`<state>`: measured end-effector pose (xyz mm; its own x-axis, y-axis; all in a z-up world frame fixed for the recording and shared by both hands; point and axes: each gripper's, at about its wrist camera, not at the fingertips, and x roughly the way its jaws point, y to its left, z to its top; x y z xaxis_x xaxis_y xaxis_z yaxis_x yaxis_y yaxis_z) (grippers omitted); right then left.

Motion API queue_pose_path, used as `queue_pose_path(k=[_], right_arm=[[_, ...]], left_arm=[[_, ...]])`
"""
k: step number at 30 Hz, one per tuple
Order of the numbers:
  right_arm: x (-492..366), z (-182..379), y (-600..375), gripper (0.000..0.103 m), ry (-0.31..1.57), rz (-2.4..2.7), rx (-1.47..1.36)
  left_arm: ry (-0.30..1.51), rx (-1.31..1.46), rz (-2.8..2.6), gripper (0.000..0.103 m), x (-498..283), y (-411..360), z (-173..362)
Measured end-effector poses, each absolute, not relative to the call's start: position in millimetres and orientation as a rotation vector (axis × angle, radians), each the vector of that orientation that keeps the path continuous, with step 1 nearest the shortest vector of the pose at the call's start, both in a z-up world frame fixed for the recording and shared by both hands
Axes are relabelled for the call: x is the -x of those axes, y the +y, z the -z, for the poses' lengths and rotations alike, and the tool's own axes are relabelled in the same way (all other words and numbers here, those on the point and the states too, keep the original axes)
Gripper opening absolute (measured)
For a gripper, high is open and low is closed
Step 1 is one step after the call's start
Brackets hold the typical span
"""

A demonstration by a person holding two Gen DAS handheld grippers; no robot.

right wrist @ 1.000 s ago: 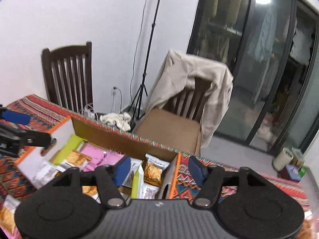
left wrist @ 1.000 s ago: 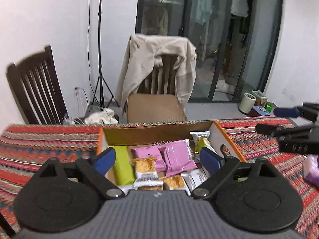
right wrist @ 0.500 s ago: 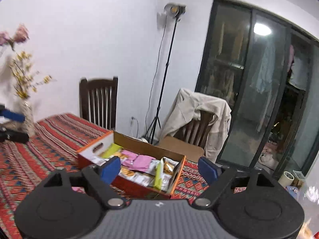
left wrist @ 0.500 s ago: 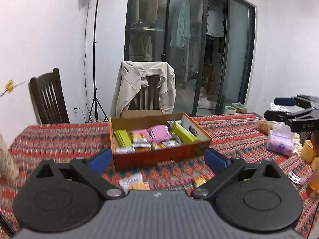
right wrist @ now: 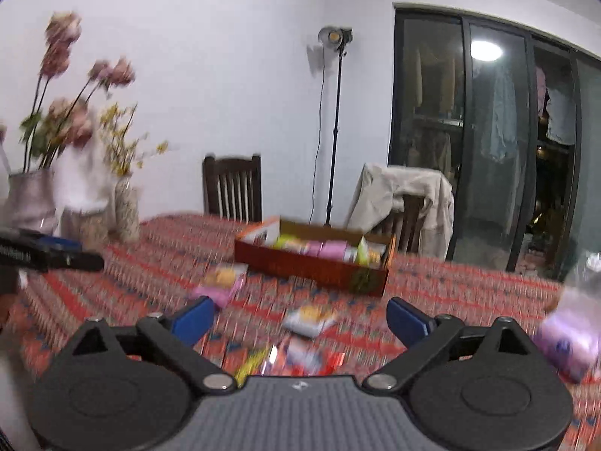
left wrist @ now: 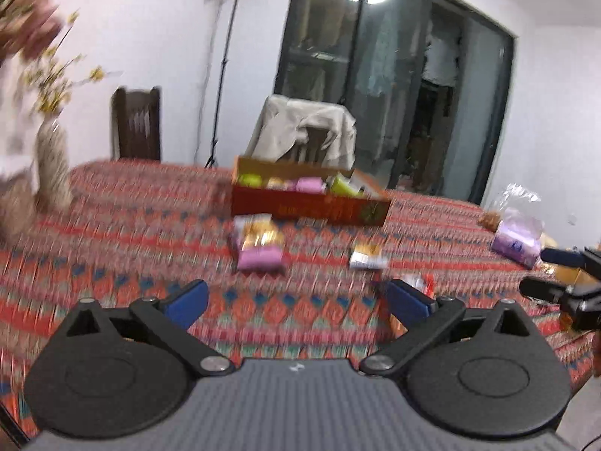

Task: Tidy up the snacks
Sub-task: 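Move both tools back to the remaining snacks on the table, then grasp a white oat-cracker packet with the left gripper while the right grasps another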

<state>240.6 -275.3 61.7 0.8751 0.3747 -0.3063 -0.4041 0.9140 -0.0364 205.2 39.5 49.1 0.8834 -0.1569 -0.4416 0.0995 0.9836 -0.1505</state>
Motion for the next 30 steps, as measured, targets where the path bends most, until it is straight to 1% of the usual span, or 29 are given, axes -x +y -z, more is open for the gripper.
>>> queue_pose_path(k=[5, 9, 16, 22, 26, 30], right_arm=[[-214, -9, -266, 0.099, 0.398, -0.405, 0.095], [-216, 10, -263, 0.099, 0.456, -0.394, 0.081], [-231, 3, -259, 0.099, 0.437, -0.38, 0.042], [-265, 1, -243, 0.099, 0.462, -0.373, 0.051], [-295, 0, -234, 0.099, 0.473, -0.381, 0.071], [-338, -10, -228, 0.097, 0.484, -0.396, 0.092]], left_arm=[[0.55, 0.106, 0.079, 0.103, -196, 46, -25], [0.554, 0.139, 0.063, 0.103, -201, 54, -23], [0.569, 0.137, 0.058, 0.103, -222, 57, -14], [0.605, 0.164, 0.073, 0.103, -257, 67, -1], [0.594, 0.161, 0.109, 0.103, -303, 70, -4], [0.586, 0.172, 0.153, 0.102, -368, 67, -9]])
